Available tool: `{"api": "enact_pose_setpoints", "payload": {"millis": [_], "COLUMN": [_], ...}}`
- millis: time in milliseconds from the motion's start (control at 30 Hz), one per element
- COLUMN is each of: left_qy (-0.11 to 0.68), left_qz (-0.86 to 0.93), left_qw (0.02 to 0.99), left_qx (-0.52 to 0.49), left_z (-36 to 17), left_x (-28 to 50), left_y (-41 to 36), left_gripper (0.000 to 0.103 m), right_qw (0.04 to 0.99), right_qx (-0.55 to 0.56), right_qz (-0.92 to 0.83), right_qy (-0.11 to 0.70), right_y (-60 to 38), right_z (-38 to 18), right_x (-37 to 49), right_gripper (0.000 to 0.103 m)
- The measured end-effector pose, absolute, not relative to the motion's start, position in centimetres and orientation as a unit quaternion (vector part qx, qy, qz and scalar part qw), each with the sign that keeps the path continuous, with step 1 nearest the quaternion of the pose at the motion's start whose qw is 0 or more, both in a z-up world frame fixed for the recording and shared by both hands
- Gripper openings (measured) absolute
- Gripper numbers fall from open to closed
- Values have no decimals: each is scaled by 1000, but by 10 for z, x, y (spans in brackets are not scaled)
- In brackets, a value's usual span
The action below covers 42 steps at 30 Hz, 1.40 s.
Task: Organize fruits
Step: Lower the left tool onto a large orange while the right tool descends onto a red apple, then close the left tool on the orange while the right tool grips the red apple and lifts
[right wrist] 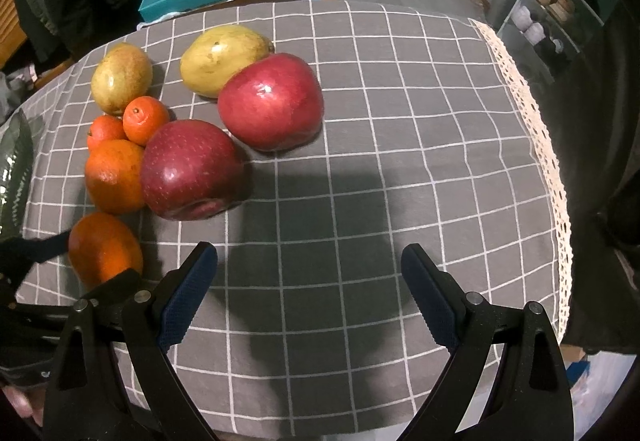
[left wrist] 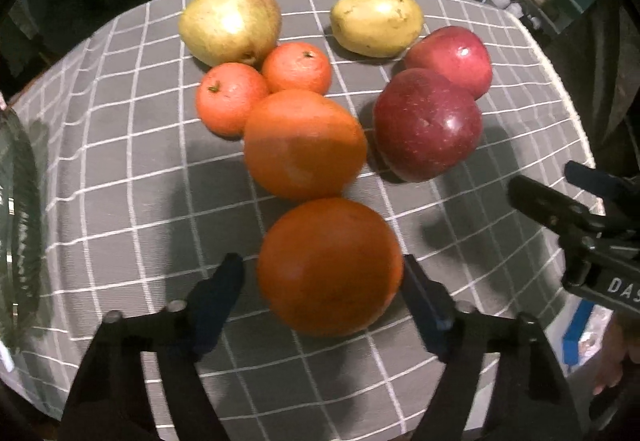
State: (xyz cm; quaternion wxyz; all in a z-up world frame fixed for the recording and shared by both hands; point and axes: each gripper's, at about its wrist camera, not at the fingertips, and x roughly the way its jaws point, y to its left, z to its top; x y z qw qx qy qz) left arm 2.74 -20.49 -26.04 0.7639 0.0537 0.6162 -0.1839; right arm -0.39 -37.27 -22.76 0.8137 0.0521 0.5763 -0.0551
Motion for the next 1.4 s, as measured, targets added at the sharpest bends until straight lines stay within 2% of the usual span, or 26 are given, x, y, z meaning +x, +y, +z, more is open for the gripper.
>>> {"api": "enact_pose_setpoints", "payload": {"millis": [33,233,767,1133,1200,1400], "left_qy": [617,616,601,600,598,593], "left_qz": [-187,-180,-121,-113,-113,-112], "left_qw": [763,765,790,792,793,797], "left_qx": [49,59,29,24,25,22], "left_z": [-261,-259,-239,-244,-244,-238], "left_x": [26,21,45,55,55,57], "left_y": [-205,-202,-127,-127,-129,-129], "left_gripper": [69,68,68,68,68,68], "right_qw": [815,820,816,799,800,804], "right_qx": [53,53,38,41,46,28], "right_qz": [-52,-28,31,40,44,26], "right_qy": [575,569,576,598,597,594], "right_y": [-371,-359,-324,-319,-318,-314], "right_z": [-227,-225,-239,-264,-264,-263], "right_x": [-3,6,49,65,66,64], "right_gripper": [92,92,91,78,72,72]}}
